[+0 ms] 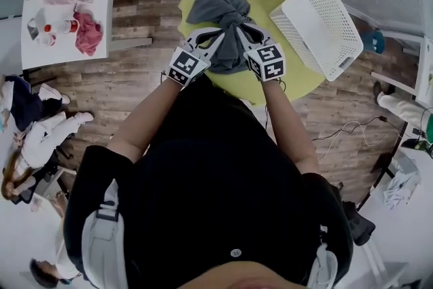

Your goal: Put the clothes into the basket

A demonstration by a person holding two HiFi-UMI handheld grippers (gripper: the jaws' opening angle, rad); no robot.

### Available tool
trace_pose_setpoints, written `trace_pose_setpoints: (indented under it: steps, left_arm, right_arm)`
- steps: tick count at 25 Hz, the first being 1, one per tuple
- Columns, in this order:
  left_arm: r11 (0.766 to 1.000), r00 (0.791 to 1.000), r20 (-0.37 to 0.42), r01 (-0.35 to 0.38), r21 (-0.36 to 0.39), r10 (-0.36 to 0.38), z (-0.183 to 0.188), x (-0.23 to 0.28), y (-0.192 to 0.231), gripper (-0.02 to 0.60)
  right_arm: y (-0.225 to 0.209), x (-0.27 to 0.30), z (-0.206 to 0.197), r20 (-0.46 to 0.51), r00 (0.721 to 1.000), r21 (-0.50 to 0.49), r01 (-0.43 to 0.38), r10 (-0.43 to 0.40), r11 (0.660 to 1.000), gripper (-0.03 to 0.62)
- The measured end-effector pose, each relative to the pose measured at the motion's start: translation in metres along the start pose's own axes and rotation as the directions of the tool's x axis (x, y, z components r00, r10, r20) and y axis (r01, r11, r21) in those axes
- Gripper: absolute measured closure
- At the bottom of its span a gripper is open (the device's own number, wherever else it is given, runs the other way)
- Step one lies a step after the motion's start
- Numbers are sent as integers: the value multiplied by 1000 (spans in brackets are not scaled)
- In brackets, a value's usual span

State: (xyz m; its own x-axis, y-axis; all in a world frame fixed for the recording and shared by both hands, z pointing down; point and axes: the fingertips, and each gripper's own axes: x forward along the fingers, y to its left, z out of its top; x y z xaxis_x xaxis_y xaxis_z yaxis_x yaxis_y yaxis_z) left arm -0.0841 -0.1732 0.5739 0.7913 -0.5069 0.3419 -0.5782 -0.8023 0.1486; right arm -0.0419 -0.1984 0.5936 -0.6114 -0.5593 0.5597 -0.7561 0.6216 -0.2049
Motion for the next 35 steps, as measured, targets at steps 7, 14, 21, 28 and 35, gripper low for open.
trace_pose_setpoints:
  steps: [7,14,21,28,35]
  left_arm:
    - [1000,999,-36,-3,-19,2,-22,13,31,571]
    - [1000,999,-41,8,-28,-9,-28,25,49,571]
    - [999,998,-58,17,-37,-19,-34,27,64,571]
    - [999,998,-56,6,-50,-9,-35,22,81,571]
    - [999,998,-57,12,-53,-15,-37,19,86,571]
  right_arm:
    - [-26,52,-25,-157,987,81,44,-31,996,513]
    - [-44,90,-68,-379,925,151,73,-10,986,324]
    - [-47,119,-107,-527,850,165,114,-10,980,196]
    - [-56,144,-135,-631,770,36,148,-93,988,161]
    - [-58,155,-150,-659,746,14,139,-95,990,163]
